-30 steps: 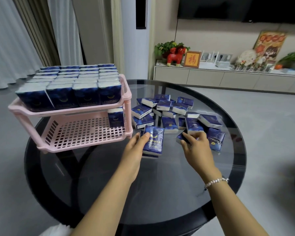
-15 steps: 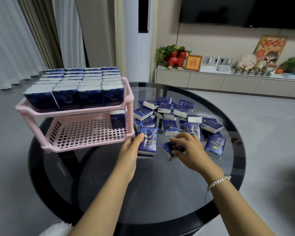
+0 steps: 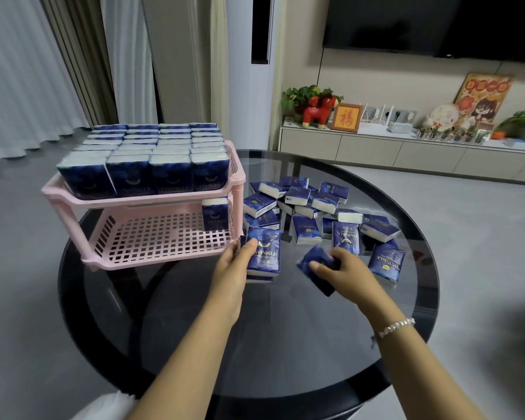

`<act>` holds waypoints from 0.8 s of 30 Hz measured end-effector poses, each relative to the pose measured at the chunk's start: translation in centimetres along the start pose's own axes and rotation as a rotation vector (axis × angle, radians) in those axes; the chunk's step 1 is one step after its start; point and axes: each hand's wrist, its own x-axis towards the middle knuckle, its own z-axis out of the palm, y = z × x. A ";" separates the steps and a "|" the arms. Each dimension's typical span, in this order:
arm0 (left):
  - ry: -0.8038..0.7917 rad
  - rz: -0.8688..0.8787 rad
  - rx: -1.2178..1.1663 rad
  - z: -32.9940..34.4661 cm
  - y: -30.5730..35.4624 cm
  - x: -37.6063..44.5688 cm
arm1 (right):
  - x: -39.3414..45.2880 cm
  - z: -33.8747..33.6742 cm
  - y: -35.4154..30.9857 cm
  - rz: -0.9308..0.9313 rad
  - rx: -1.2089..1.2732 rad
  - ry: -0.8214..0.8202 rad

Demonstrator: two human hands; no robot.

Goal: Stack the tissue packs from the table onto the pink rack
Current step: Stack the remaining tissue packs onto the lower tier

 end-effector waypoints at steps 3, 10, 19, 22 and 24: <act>0.038 0.006 0.048 -0.1 0.3 -0.3 | -1.1 0.9 -0.3 0.127 0.549 0.037; -0.045 0.061 0.174 -0.1 -0.1 -1.9 | -3.0 5.2 -4.6 0.109 1.039 -0.022; -0.137 0.047 0.228 -1.7 1.5 -3.7 | -4.4 6.7 -6.9 -0.013 0.982 -0.170; -0.143 0.068 0.307 -2.7 1.6 -4.1 | -4.5 6.8 -7.3 -0.026 0.963 -0.279; -0.157 0.085 0.285 -3.5 1.9 -4.0 | -4.4 6.5 -7.6 -0.015 1.048 -0.427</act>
